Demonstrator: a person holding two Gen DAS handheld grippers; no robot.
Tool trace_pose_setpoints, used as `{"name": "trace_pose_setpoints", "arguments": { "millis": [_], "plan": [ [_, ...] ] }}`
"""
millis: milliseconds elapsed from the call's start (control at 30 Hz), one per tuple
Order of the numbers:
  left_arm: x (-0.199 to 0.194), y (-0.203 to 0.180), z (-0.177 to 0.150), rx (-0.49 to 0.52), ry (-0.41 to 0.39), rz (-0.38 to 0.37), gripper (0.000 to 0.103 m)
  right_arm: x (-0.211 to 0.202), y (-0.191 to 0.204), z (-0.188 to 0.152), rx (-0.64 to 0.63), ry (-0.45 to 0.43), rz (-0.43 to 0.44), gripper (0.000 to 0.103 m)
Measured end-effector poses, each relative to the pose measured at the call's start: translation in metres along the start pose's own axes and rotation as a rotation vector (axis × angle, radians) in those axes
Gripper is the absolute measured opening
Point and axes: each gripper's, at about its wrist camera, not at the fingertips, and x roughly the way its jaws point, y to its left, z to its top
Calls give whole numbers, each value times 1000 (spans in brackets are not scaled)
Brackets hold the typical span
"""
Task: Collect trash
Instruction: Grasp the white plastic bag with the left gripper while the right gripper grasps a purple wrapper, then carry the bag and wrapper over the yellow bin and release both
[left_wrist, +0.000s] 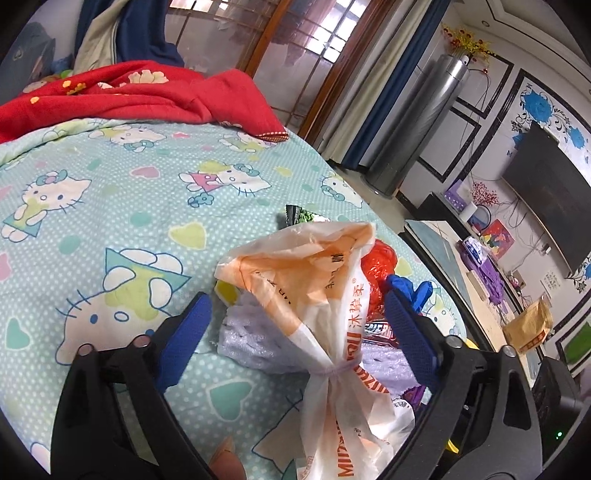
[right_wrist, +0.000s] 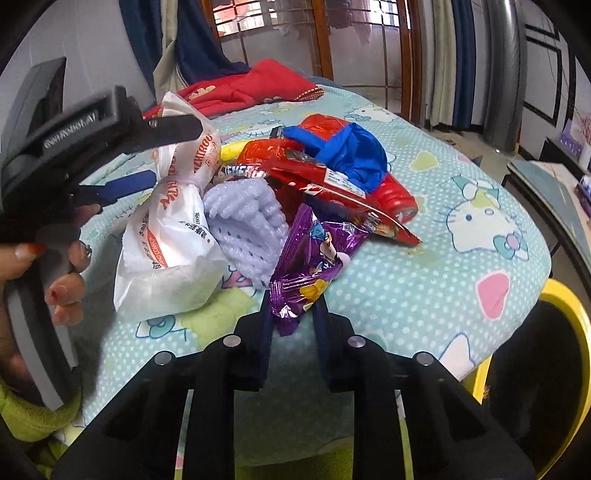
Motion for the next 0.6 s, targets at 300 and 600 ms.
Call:
{"name": "trace_pose_setpoints", "arguments": {
  "millis": [300,600],
  "plan": [
    [-2,1,3,6,15,-32,46,-14,-3,-7,13,11,36,18],
    [-26,-1,15,7,-34,-72,33,-30,-4,-8,16,4,30,16]
  ]
}}
